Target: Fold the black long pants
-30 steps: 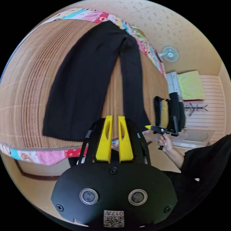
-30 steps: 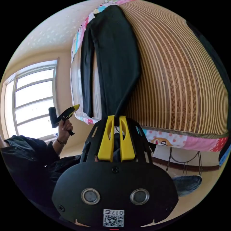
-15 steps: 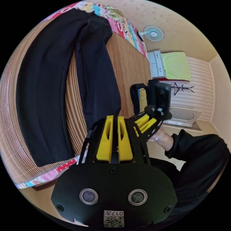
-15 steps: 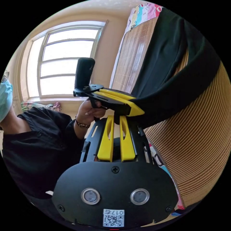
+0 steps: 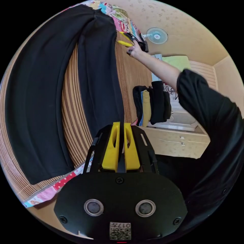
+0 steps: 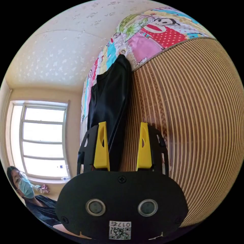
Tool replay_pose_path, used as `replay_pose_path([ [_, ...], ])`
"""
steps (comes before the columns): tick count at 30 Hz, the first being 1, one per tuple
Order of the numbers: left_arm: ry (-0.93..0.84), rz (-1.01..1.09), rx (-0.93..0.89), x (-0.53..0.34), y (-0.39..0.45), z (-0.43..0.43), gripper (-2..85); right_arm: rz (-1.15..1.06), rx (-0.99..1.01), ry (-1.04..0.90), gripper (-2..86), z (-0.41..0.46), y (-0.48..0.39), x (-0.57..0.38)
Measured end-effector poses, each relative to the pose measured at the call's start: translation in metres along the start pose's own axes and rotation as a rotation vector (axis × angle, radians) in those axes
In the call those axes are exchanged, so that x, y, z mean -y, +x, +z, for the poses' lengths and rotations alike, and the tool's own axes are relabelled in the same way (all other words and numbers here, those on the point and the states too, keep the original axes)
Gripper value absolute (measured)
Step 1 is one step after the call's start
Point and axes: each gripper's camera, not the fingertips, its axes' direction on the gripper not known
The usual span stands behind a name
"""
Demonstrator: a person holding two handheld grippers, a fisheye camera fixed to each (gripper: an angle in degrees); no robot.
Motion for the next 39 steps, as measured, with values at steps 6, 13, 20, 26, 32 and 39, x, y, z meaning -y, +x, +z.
replay_pose_path([
  [6, 0.021, 0.089, -0.027, -0.018, -0.015, -0.036, 1.1, 0.078, -0.154, 0.160, 5.3, 0.023, -0.062, 0.037],
  [13, 0.282, -0.102, -0.287, -0.095, -0.095, -0.131, 0.8, -0.586, -0.685, 0.175, 2.2, 0.133, -0.320, 0.004],
  [20, 0.454, -0.324, -0.229, -0.181, -0.169, -0.201, 1.1, -0.544, -0.469, -0.056, 2.4, 0.295, -0.388, 0.007],
  [26, 0.375, -0.397, -0.093, -0.180, -0.191, -0.208, 1.4, -0.319, -0.414, -0.008, 2.7, 0.344, -0.362, 0.003],
  [32, 0.543, -0.199, -0.471, -0.195, -0.197, -0.220, 1.5, -0.455, -0.443, -0.011, 2.8, 0.338, -0.379, 0.010],
  [39, 0.442, -0.388, -0.208, -0.198, -0.208, -0.226, 2.9, -0.478, -0.310, -0.061, 4.0, 0.300, -0.354, 0.004],
])
